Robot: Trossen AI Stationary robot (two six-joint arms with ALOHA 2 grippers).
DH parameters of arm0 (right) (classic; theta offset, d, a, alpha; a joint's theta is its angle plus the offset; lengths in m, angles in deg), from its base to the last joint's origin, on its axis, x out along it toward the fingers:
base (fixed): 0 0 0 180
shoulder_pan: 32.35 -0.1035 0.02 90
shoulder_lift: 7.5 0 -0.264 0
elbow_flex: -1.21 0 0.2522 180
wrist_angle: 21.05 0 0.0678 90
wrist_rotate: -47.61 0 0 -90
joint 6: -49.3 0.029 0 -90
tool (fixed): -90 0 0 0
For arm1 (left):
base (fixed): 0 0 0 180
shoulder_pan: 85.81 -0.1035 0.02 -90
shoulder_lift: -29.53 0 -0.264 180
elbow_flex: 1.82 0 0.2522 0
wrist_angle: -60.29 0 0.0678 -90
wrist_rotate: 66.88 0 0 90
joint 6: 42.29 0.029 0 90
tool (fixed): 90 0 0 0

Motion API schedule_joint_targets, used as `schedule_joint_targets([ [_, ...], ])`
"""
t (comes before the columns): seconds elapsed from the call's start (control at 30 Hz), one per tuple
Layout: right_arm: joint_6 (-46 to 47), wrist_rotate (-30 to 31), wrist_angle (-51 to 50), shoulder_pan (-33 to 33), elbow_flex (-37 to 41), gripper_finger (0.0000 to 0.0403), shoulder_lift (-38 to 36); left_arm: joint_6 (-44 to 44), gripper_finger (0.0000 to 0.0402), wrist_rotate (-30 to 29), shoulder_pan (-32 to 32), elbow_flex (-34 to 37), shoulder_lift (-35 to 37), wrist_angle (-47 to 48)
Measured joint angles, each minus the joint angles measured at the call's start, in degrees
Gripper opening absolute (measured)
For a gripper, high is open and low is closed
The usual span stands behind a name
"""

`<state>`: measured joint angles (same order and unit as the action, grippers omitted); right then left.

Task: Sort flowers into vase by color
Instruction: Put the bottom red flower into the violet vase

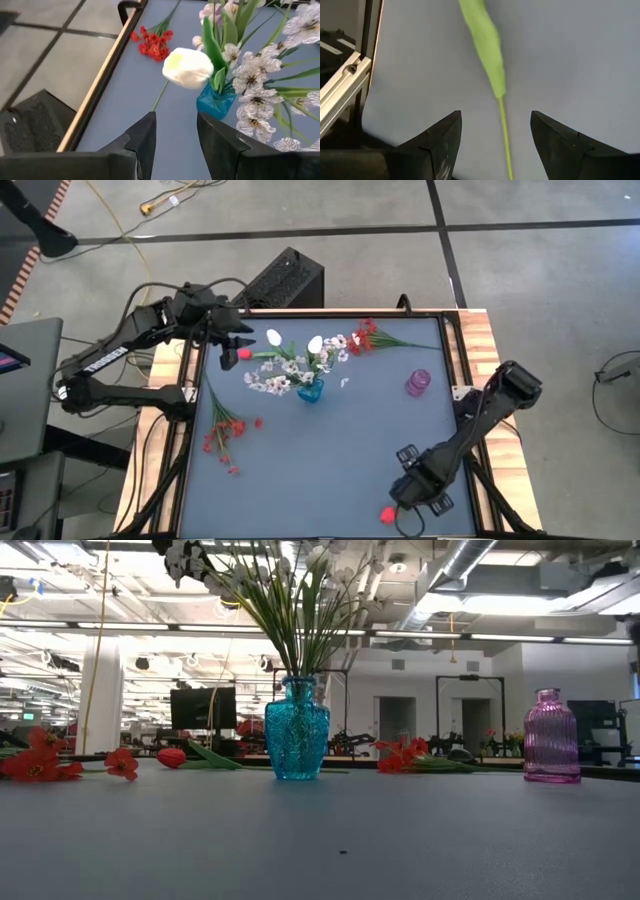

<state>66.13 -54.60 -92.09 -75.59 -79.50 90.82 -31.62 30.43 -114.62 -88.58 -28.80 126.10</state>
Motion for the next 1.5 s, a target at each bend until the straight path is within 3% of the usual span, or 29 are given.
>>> schedule_joint_targets([
  [0.2,2.82,1.12,9.19,-2.17,6.54,0.0265,0.25,-2.99,0.0132,0.38,0.76,0.17,-0.82,-0.52],
  [0.37,6.22,10.01,12.15,-4.24,10.21,0.0261,0.33,-4.34,0.0132,-0.20,2.07,0.17,-0.77,-1.62],
  [0.6,8.57,10.31,17.57,-7.01,13.85,0.0227,-0.05,-6.30,0.0132,-0.32,3.33,0.14,-0.79,-4.72],
  [0.73,8.75,10.20,17.93,-8.40,14.19,0.0182,0.06,-7.54,0.0132,-0.40,3.39,0.14,-0.79,-5.40],
  [1.03,3.85,9.97,19.54,-10.59,13.97,0.0017,0.02,-8.36,0.0132,-0.96,3.39,0.14,-0.79,-6.01],
  [1.3,4.44,9.75,14.41,-7.89,10.47,0.0020,-0.63,-8.36,0.0132,-1.36,3.39,0.14,-0.79,-10.03],
  [1.5,8.63,12.89,14.49,-3.67,10.21,0.0016,-9.36,-7.04,0.0132,-1.36,3.39,0.14,-0.79,-11.70],
])
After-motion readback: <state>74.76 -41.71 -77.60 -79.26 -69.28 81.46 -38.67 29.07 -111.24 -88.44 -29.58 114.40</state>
